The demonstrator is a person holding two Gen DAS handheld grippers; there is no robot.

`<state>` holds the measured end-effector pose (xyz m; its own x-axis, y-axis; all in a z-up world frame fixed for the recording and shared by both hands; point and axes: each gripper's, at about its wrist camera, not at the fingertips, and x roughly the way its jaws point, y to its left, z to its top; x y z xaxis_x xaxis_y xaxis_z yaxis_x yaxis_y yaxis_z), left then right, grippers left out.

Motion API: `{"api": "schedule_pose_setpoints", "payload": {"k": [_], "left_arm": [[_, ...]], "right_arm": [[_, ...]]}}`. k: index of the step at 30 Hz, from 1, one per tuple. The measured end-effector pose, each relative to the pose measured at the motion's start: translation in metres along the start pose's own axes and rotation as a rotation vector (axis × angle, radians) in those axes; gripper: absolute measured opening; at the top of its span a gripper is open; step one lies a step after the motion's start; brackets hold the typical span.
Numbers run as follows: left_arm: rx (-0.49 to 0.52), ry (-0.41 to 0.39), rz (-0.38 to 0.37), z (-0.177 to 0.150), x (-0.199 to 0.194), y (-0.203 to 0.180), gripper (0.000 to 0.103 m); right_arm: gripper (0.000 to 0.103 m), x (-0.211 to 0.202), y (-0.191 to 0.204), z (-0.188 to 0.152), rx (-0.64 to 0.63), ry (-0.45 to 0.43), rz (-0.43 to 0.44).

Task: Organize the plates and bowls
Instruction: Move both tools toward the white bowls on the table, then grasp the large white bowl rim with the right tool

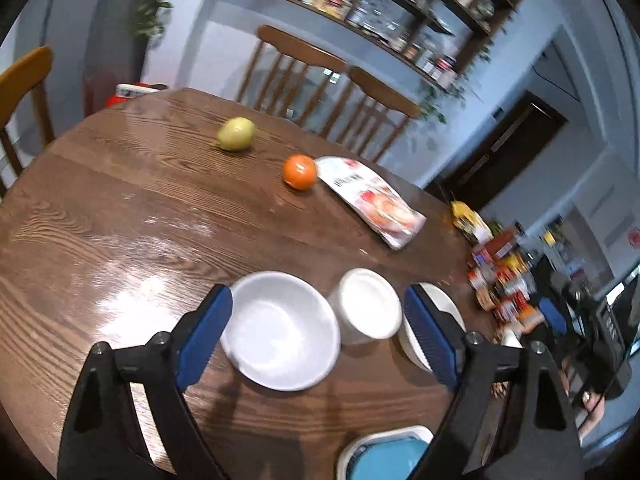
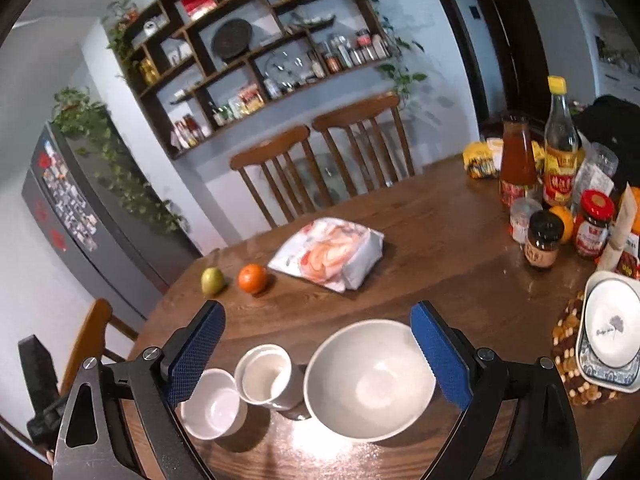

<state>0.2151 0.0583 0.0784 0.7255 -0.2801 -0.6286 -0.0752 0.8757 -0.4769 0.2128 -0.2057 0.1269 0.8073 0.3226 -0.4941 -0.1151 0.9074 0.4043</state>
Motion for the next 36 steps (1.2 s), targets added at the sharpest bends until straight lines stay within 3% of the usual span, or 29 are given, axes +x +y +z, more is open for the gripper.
{"api": "schedule_pose_setpoints", "payload": {"k": [3,11,15,18,21,27,28,30,31,33,36], "left_arm": [[0.039,0.006,-0.03,-0.007,-0.003,-0.011,0.079],[0.138,-0.008,-0.026,-0.023,-0.007,-0.037,0.074],[0.181,-0.028,-0.053,-0.029,-0.012,-0.047,0.06],[0.195,-0.016,-0.083,-0.033,-0.005,-0.054,0.054],[0.248,0.03,-0.054,-0.043,0.017,-0.065,0.049],[0.302,0.098,-0.077,-0.055,0.047,-0.085,0.047],[0.308,0.103,-0.08,-0.056,0.051,-0.088,0.046],[0.334,0.123,-0.076,-0.064,0.064,-0.093,0.028],[0.358,0.146,-0.062,-0.068,0.071,-0.097,0.025],[0.359,0.195,-0.078,-0.075,0.086,-0.1,0.023],[0.323,0.224,-0.114,-0.074,0.102,-0.105,0.023]], "right_arm": [[0.095,-0.01,0.005,0.001,0.009,-0.045,0.03],[0.09,-0.031,0.014,-0.005,-0.013,-0.102,-0.006],[0.09,-0.046,0.012,-0.004,-0.023,-0.144,0.001],[0.09,-0.041,0.004,-0.001,-0.03,-0.107,-0.004],[0.09,-0.024,-0.01,0.002,0.019,-0.065,-0.002],[0.09,0.026,-0.04,0.002,0.082,0.061,-0.063],[0.082,0.034,-0.045,0.001,0.088,0.077,-0.077],[0.075,0.053,-0.056,-0.003,0.095,0.138,-0.135],[0.071,0.058,-0.061,-0.005,0.101,0.151,-0.158],[0.059,0.07,-0.07,-0.008,0.113,0.181,-0.194],[0.043,0.084,-0.082,-0.011,0.131,0.223,-0.176]]}}
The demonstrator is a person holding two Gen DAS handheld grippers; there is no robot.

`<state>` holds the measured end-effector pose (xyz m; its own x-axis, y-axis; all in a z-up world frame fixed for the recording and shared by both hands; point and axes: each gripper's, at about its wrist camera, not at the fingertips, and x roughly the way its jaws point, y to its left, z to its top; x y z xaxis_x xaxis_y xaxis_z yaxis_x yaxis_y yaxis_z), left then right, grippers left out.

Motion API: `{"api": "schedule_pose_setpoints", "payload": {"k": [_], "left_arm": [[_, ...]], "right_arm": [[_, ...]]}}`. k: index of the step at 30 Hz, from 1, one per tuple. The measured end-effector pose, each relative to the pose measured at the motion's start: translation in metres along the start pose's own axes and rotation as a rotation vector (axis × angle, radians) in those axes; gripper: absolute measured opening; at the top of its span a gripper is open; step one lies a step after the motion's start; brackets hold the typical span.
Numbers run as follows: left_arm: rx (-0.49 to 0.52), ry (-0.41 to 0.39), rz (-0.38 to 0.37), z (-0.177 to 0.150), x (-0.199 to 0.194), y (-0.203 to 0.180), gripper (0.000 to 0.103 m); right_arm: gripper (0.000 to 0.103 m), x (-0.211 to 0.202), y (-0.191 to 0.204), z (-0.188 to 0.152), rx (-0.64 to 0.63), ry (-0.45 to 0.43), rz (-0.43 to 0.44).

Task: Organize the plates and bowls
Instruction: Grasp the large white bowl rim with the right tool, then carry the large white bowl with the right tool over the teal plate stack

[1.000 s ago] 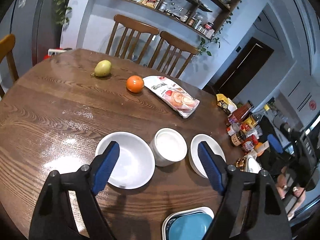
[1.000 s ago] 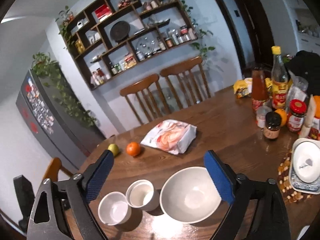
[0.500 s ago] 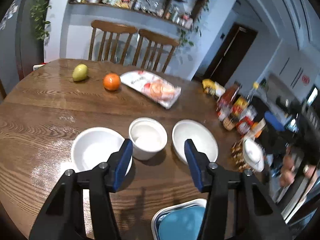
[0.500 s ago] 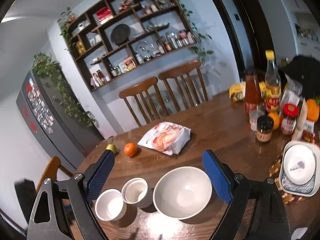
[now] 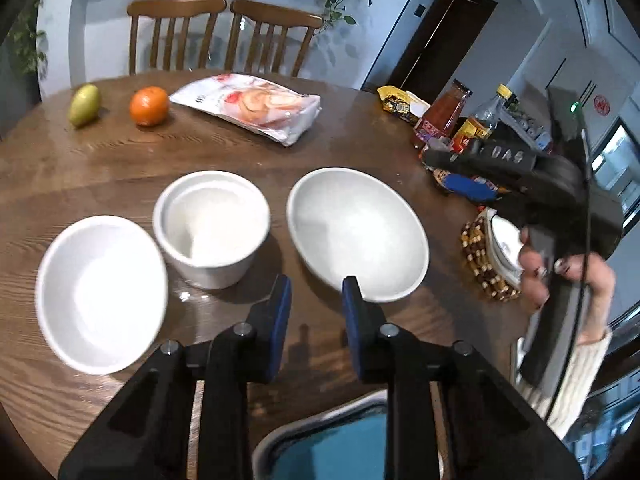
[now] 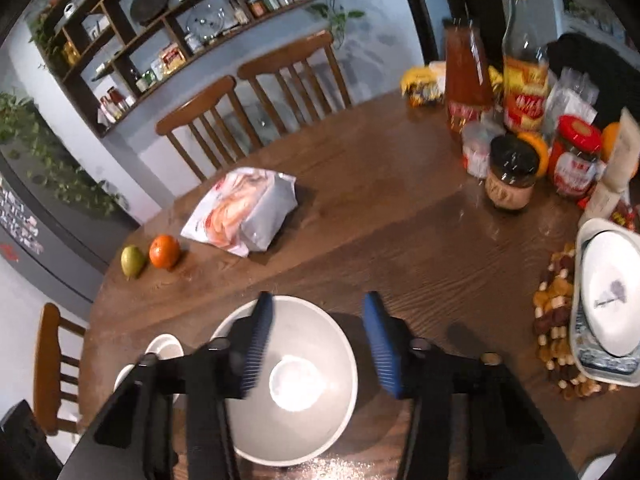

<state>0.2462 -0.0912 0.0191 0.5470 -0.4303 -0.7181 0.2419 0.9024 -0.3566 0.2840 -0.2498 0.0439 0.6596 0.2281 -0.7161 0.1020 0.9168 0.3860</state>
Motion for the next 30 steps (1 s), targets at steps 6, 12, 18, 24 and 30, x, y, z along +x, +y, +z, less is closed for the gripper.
{"api": "schedule_pose_setpoints", "payload": {"k": [6,12,18,24,30], "left_arm": [[-0.032,0.02,-0.002,0.01,0.034,0.003,0.023],[-0.032,0.025,-0.023,0.007,0.047,0.002,0.023],[-0.001,0.004,0.043,0.002,0.054,0.0,0.023],[0.003,-0.001,0.05,0.003,0.055,0.004,0.024],[0.017,0.068,0.094,0.001,0.048,0.003,0.026]], "right_arm": [[0.042,0.028,-0.002,-0.004,-0.01,0.07,-0.025],[0.042,0.046,0.003,-0.011,-0.049,0.115,-0.036],[0.042,0.053,0.009,-0.016,-0.09,0.129,-0.04],[0.042,0.061,0.024,-0.022,-0.184,0.171,-0.109],[0.042,0.052,0.039,-0.03,-0.268,0.219,-0.107]]}}
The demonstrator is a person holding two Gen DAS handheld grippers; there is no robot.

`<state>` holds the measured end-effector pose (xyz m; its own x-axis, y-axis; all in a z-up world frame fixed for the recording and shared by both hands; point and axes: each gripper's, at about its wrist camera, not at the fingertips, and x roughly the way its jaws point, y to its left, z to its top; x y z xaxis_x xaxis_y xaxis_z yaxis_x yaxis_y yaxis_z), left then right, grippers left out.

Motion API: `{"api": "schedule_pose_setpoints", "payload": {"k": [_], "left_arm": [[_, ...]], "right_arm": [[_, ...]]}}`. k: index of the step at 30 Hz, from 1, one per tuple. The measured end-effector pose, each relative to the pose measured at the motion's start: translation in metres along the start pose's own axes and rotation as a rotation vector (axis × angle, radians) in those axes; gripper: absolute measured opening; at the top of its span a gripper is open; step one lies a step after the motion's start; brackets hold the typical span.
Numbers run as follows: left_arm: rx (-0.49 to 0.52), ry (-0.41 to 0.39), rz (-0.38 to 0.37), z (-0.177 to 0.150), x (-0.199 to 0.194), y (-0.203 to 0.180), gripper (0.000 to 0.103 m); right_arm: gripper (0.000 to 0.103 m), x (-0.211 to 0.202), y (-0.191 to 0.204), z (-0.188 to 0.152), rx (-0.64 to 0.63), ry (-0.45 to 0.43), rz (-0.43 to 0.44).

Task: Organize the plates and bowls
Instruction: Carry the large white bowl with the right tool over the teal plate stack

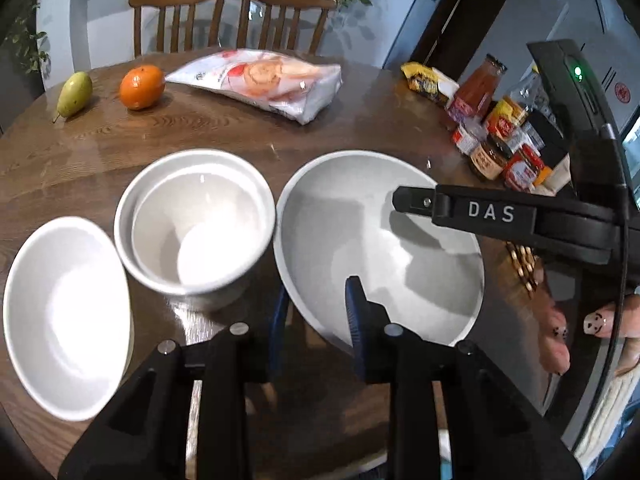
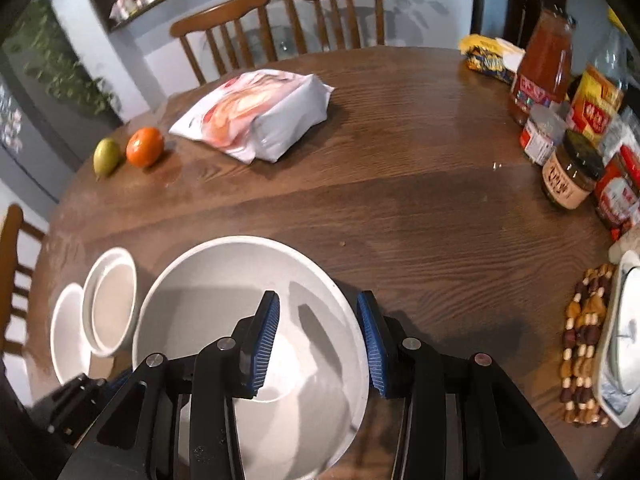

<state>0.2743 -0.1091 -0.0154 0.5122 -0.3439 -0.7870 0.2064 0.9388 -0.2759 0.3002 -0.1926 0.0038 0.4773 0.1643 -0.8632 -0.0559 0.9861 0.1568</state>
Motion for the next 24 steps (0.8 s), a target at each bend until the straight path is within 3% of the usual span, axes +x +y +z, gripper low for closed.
{"api": "schedule_pose_setpoints", "payload": {"k": [5,9,11,20,24], "left_arm": [[-0.013,0.035,0.024,-0.011,-0.018,-0.005,0.028],[-0.005,0.011,0.039,-0.018,-0.034,-0.008,0.031],[0.003,0.001,0.044,-0.022,-0.04,-0.008,0.032],[-0.002,0.099,0.039,-0.037,-0.033,-0.005,0.035],[0.002,0.135,0.019,-0.041,-0.032,-0.005,0.035]], "right_arm": [[0.042,-0.015,0.015,-0.006,-0.053,-0.003,-0.012],[0.043,-0.023,0.027,-0.009,-0.114,-0.015,-0.017],[0.043,-0.019,0.032,-0.01,-0.135,0.008,-0.022],[0.043,0.004,0.048,-0.016,-0.18,0.098,-0.067],[0.053,0.002,0.055,-0.018,-0.196,0.1,-0.052]]}}
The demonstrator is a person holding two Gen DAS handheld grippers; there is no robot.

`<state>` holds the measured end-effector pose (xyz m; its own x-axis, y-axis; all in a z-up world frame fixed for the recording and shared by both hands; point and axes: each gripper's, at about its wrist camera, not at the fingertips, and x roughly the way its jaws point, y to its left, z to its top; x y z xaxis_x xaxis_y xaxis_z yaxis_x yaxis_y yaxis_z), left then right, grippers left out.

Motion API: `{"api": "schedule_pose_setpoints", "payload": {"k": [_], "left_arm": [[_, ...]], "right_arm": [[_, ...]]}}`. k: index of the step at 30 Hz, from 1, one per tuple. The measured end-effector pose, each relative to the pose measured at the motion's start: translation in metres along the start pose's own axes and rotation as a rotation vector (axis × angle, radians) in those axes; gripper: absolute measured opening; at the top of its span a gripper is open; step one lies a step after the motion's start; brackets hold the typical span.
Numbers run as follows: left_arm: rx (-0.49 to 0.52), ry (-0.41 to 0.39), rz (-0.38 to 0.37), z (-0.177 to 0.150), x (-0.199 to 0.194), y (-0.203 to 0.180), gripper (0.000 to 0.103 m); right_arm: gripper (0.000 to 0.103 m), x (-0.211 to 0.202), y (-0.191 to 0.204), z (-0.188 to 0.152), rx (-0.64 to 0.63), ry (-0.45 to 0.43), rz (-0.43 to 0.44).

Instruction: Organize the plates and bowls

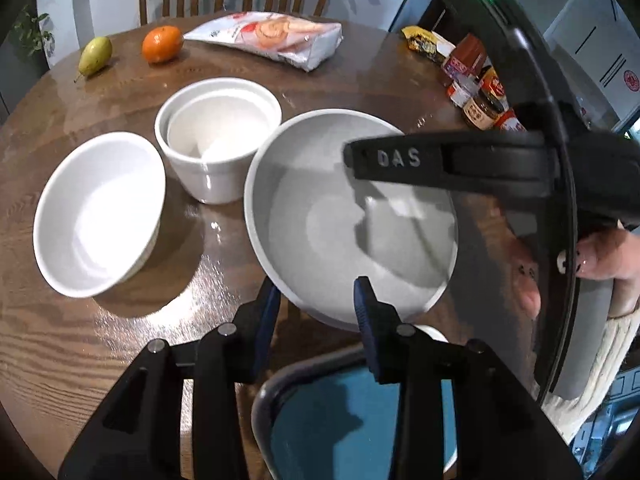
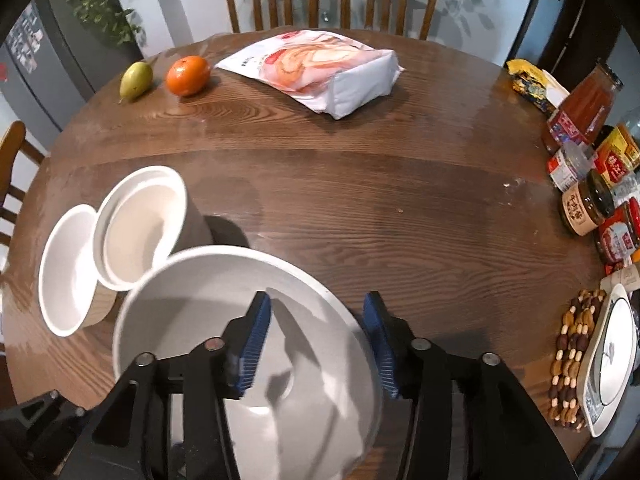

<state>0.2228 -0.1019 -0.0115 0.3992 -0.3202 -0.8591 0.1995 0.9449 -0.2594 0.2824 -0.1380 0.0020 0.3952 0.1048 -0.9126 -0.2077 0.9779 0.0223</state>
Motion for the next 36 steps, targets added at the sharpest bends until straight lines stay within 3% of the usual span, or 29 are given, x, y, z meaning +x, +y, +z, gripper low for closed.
{"api": "schedule_pose_setpoints", "payload": {"k": [7,11,14,17,23,28,32,36], "left_arm": [[0.012,0.025,-0.006,0.0,0.001,0.003,0.043],[0.043,0.011,-0.008,0.002,-0.011,0.003,0.065],[0.048,-0.03,-0.04,0.006,-0.03,0.011,0.071],[-0.012,-0.089,-0.058,0.012,-0.052,0.03,0.081],[-0.182,-0.207,-0.056,0.022,-0.09,0.087,0.086],[-0.287,-0.343,0.094,0.025,-0.114,0.125,0.092],[-0.382,-0.341,0.084,0.03,-0.116,0.156,0.092],[-0.386,-0.337,0.063,0.031,-0.118,0.164,0.092]], "right_arm": [[0.063,0.007,0.009,0.0,-0.024,0.031,0.005],[0.07,0.005,0.013,-0.001,-0.031,0.029,0.003],[0.071,0.0,0.013,-0.001,-0.033,0.015,0.009],[0.073,-0.009,0.01,-0.001,-0.024,-0.013,0.011],[0.074,-0.012,0.006,0.001,-0.011,-0.029,0.063],[0.074,-0.007,0.013,0.001,-0.029,-0.016,0.081],[0.074,-0.008,0.019,-0.001,-0.043,-0.01,0.092],[0.074,-0.012,0.022,-0.003,-0.056,-0.015,0.083]]}}
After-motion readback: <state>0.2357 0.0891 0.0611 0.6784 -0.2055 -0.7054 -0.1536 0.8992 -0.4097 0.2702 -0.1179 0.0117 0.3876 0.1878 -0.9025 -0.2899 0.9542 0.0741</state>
